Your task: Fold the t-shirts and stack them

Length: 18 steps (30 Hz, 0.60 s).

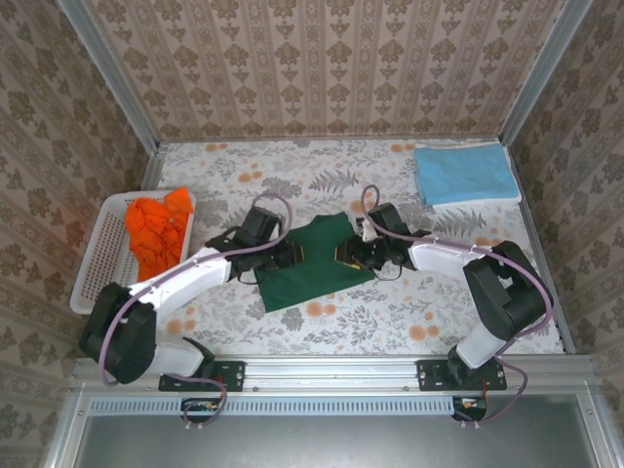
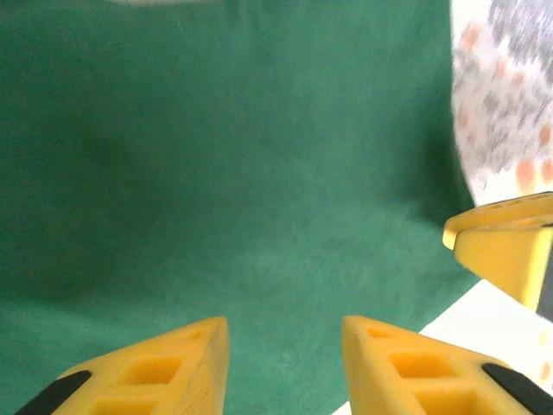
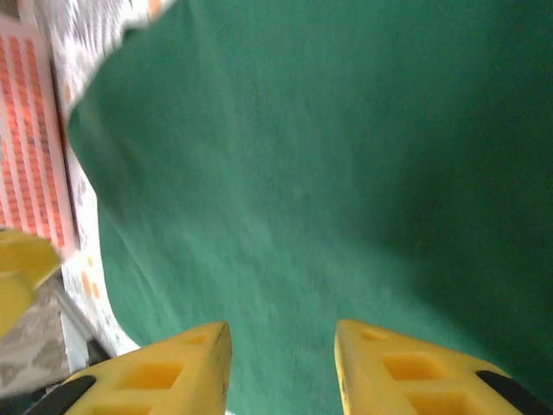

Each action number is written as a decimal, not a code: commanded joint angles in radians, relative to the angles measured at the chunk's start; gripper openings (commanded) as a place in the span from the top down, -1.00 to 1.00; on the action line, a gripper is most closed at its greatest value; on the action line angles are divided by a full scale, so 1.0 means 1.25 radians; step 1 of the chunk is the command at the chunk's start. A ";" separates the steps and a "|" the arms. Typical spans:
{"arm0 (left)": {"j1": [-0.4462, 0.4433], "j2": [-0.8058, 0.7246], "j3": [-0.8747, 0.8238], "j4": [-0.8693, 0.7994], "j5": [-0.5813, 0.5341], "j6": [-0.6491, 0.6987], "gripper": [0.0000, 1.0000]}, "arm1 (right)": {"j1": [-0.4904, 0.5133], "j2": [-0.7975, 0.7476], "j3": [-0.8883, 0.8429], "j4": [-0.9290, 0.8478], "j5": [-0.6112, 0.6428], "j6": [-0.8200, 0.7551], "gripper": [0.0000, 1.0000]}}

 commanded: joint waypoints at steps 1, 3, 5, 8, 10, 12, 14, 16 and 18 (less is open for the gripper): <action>-0.018 0.036 -0.055 0.032 0.031 -0.058 0.26 | -0.001 0.014 -0.031 0.032 -0.023 0.037 0.30; -0.027 0.029 -0.112 0.053 0.012 -0.081 0.27 | 0.000 0.032 -0.043 0.011 0.002 0.028 0.32; -0.031 0.018 -0.152 0.032 -0.026 -0.090 0.26 | -0.003 0.043 -0.056 -0.005 0.030 0.022 0.32; -0.030 -0.012 -0.200 -0.025 -0.085 -0.089 0.25 | -0.008 0.049 -0.073 -0.030 0.074 0.017 0.30; -0.030 -0.049 -0.233 -0.034 -0.110 -0.090 0.24 | -0.019 0.044 -0.102 -0.005 0.090 0.029 0.23; -0.029 -0.096 -0.254 -0.062 -0.144 -0.106 0.22 | -0.032 0.039 -0.129 0.016 0.105 0.042 0.17; -0.027 -0.134 -0.253 -0.109 -0.183 -0.109 0.18 | -0.044 0.033 -0.138 0.026 0.102 0.048 0.13; -0.016 -0.168 -0.246 -0.135 -0.194 -0.097 0.12 | -0.047 0.016 -0.136 0.024 0.095 0.055 0.09; 0.006 -0.196 -0.221 -0.159 -0.183 -0.076 0.06 | -0.042 -0.024 -0.133 0.038 0.080 0.065 0.01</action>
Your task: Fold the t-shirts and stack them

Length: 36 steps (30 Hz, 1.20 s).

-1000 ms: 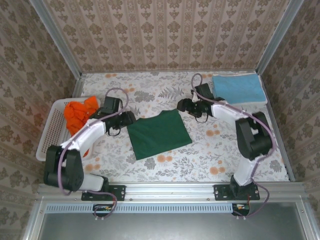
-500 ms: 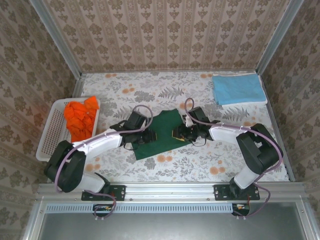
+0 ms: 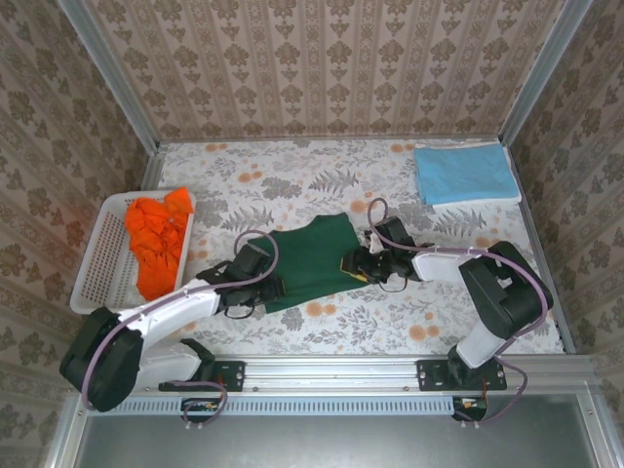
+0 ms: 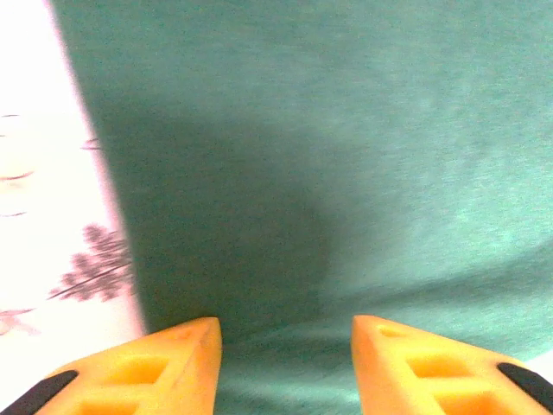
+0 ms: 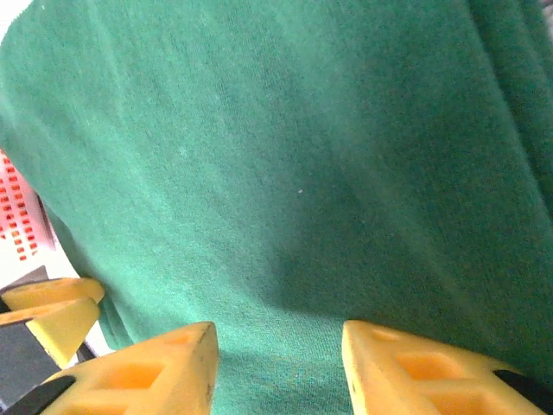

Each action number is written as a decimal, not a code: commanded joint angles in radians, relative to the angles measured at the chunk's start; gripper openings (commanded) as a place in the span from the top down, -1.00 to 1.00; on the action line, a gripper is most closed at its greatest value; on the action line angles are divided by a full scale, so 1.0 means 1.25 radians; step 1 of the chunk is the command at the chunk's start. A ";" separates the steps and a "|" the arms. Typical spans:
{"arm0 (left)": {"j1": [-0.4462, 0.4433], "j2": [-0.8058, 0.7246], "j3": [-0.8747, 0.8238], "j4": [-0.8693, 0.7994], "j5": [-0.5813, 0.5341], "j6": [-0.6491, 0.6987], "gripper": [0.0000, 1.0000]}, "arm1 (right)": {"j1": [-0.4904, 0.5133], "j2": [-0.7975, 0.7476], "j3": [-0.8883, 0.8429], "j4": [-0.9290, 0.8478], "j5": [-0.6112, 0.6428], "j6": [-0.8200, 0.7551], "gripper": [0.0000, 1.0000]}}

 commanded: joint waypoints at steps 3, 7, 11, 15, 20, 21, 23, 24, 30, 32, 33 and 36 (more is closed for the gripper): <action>0.073 -0.054 0.077 -0.130 -0.033 0.043 0.01 | -0.008 -0.085 0.002 -0.058 0.092 0.012 -0.04; 0.126 -0.014 0.184 -0.087 0.035 0.084 0.10 | -0.007 -0.074 0.100 -0.100 0.114 -0.015 0.21; 0.130 0.107 0.316 -0.047 0.090 0.121 0.47 | -0.007 0.036 0.238 -0.131 0.098 -0.031 0.54; 0.134 0.263 0.405 -0.011 0.125 0.148 0.59 | -0.007 0.160 0.372 -0.169 0.073 -0.042 0.64; 0.168 0.408 0.434 0.020 0.150 0.171 0.61 | -0.016 0.299 0.511 -0.220 0.046 -0.059 0.65; 0.182 0.427 0.426 0.031 0.143 0.178 0.61 | -0.023 0.325 0.537 -0.236 0.042 -0.059 0.65; 0.223 0.449 0.401 0.044 0.111 0.185 0.61 | -0.039 0.366 0.569 -0.253 0.045 -0.058 0.65; 0.249 0.462 0.384 0.054 0.112 0.186 0.60 | -0.048 0.384 0.581 -0.263 0.049 -0.057 0.66; 0.331 0.474 0.295 0.131 0.151 0.175 0.51 | -0.097 0.429 0.585 -0.254 0.044 -0.036 0.65; 0.333 0.473 0.282 0.136 0.149 0.178 0.48 | -0.106 0.428 0.576 -0.245 0.045 -0.031 0.64; 0.336 0.471 0.278 0.139 0.148 0.177 0.45 | -0.109 0.427 0.572 -0.240 0.044 -0.030 0.63; 0.339 0.456 0.280 0.133 0.158 0.179 0.28 | -0.120 0.415 0.566 -0.236 0.036 -0.029 0.58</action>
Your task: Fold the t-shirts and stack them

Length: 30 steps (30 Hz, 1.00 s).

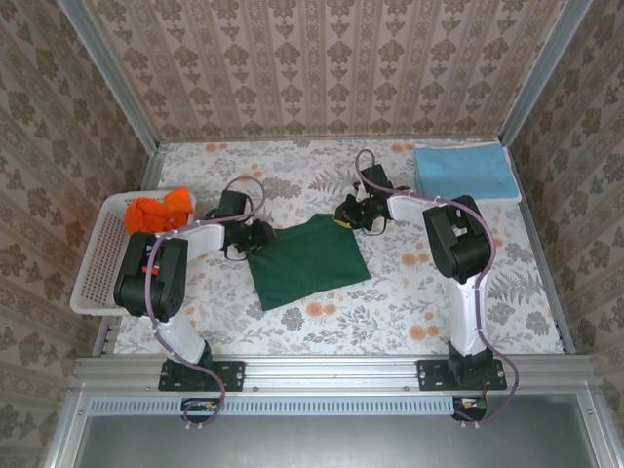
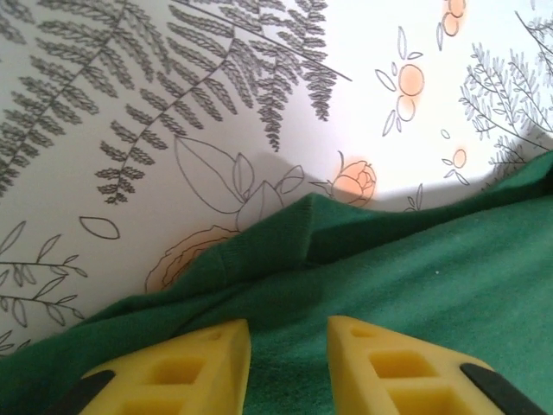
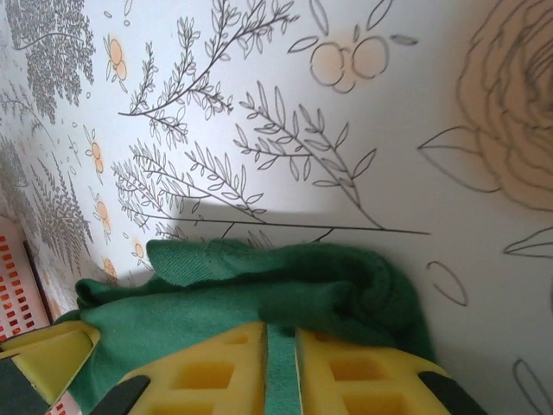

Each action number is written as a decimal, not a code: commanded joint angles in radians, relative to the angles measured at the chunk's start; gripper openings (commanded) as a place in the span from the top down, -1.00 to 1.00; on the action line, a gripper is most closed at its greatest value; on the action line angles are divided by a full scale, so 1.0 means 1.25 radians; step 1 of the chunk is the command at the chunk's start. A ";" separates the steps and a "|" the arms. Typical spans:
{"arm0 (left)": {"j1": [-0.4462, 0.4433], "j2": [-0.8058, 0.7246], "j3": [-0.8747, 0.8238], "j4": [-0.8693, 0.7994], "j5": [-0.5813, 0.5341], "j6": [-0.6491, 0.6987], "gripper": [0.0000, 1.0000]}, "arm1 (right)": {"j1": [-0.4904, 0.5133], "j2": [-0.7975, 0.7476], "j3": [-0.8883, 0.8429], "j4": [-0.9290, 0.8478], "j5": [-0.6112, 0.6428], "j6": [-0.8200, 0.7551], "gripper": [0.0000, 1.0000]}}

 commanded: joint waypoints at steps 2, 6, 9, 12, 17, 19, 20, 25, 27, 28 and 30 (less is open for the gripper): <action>0.024 -0.021 -0.026 -0.059 -0.047 0.024 0.13 | -0.024 -0.022 -0.029 -0.001 0.021 0.013 0.49; 0.009 -0.126 -0.011 -0.106 -0.063 0.040 -0.34 | -0.024 -0.149 -0.122 0.056 0.037 0.012 0.08; -0.016 -0.211 -0.001 -0.154 -0.095 0.064 -0.55 | -0.020 -0.269 -0.225 0.070 0.112 -0.013 -0.35; -0.044 -0.293 0.000 -0.201 -0.129 0.085 -0.79 | -0.016 -0.339 -0.291 0.036 0.158 -0.066 -0.55; -0.094 -0.429 -0.035 -0.247 -0.221 0.113 -1.00 | 0.024 -0.320 -0.281 -0.084 0.171 -0.178 -0.65; -0.112 -0.481 -0.063 -0.245 -0.245 0.113 -1.00 | 0.047 -0.301 -0.258 -0.137 0.229 -0.213 -0.64; -0.123 -0.509 -0.078 -0.244 -0.256 0.112 -1.00 | 0.058 -0.291 -0.251 -0.153 0.258 -0.224 -0.64; -0.189 -0.628 -0.164 -0.220 -0.285 0.108 -1.00 | 0.100 -0.257 -0.228 -0.156 0.289 -0.258 -0.59; -0.213 -0.669 -0.206 -0.201 -0.295 0.106 -1.00 | 0.121 -0.237 -0.209 -0.172 0.308 -0.270 -0.57; -0.220 -0.685 -0.221 -0.196 -0.301 0.103 -1.00 | 0.129 -0.227 -0.200 -0.179 0.313 -0.272 -0.54; -0.233 -0.713 -0.256 -0.178 -0.306 0.094 -1.00 | 0.146 -0.201 -0.181 -0.193 0.311 -0.275 -0.47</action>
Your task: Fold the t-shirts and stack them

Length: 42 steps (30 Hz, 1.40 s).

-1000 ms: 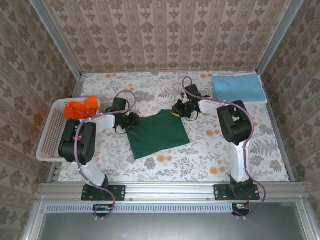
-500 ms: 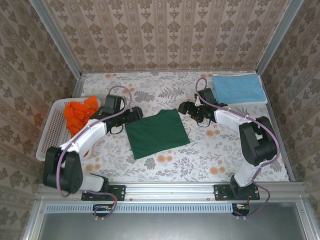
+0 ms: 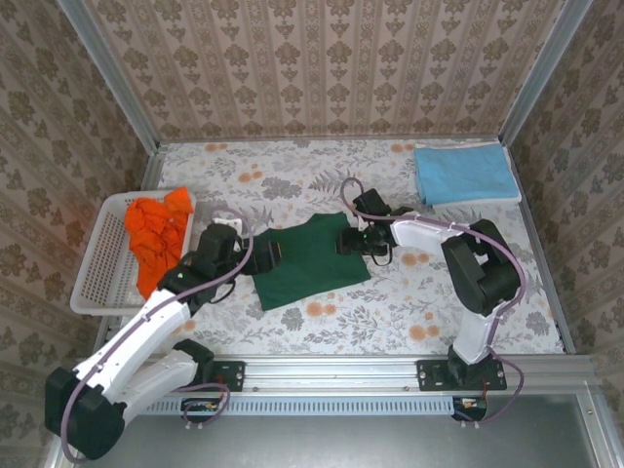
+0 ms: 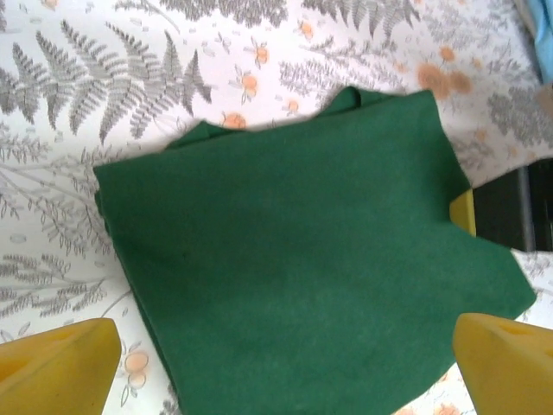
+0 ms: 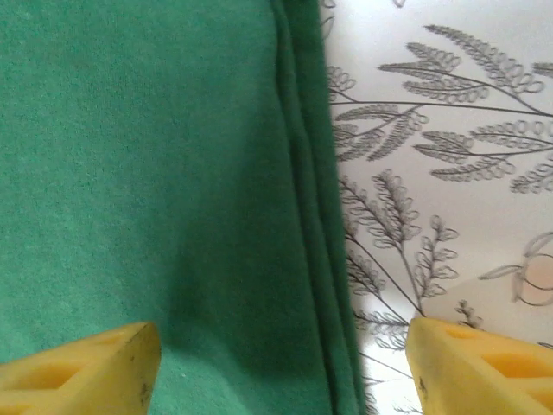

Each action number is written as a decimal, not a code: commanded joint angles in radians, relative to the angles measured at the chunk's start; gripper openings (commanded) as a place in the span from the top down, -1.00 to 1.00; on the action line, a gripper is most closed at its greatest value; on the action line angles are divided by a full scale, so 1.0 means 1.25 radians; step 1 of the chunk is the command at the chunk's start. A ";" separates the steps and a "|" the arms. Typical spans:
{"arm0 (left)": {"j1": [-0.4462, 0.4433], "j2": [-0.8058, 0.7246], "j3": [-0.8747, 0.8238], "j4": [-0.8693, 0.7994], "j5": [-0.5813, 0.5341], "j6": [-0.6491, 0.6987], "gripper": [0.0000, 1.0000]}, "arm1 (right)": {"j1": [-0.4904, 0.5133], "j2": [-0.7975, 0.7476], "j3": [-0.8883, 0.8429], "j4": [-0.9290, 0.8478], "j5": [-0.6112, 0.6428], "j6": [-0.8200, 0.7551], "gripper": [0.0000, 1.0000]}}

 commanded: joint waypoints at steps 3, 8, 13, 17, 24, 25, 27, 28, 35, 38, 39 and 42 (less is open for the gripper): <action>-0.028 -0.050 -0.082 0.072 -0.033 -0.003 -1.00 | 0.045 0.059 0.063 -0.074 0.056 -0.037 -0.36; -0.037 -0.037 -0.100 0.102 -0.027 0.003 -1.00 | 0.093 0.102 0.100 -0.117 0.082 -0.049 -0.11; -0.039 -0.027 -0.116 0.138 -0.020 0.004 -1.00 | 0.133 0.132 0.118 -0.129 0.110 -0.050 0.19; -0.041 -0.021 -0.121 0.144 -0.023 0.001 -1.00 | 0.146 0.150 0.130 -0.142 0.125 -0.054 0.49; -0.042 -0.023 -0.130 0.152 -0.028 -0.003 -1.00 | 0.111 0.141 0.148 -0.188 0.263 -0.105 0.91; -0.042 -0.023 -0.132 0.154 -0.029 -0.003 -1.00 | 0.095 0.132 0.146 -0.187 0.281 -0.117 0.96; -0.043 -0.028 -0.135 0.153 -0.030 -0.004 -1.00 | 0.058 0.103 0.144 -0.184 0.333 -0.148 1.00; -0.043 -0.029 -0.137 0.153 -0.030 -0.004 -1.00 | 0.042 0.091 0.146 -0.184 0.359 -0.162 1.00; -0.043 -0.034 -0.145 0.162 -0.036 -0.008 -1.00 | -0.084 0.039 0.200 -0.179 0.465 -0.265 1.00; -0.043 -0.034 -0.154 0.168 -0.040 -0.020 -1.00 | -0.119 0.033 0.228 -0.165 0.484 -0.303 1.00; -0.043 -0.034 -0.159 0.175 -0.039 -0.025 -1.00 | -0.130 0.032 0.238 -0.159 0.493 -0.315 1.00; -0.047 -0.033 -0.168 0.189 -0.037 -0.030 -1.00 | -0.155 0.023 0.261 -0.136 0.509 -0.355 1.00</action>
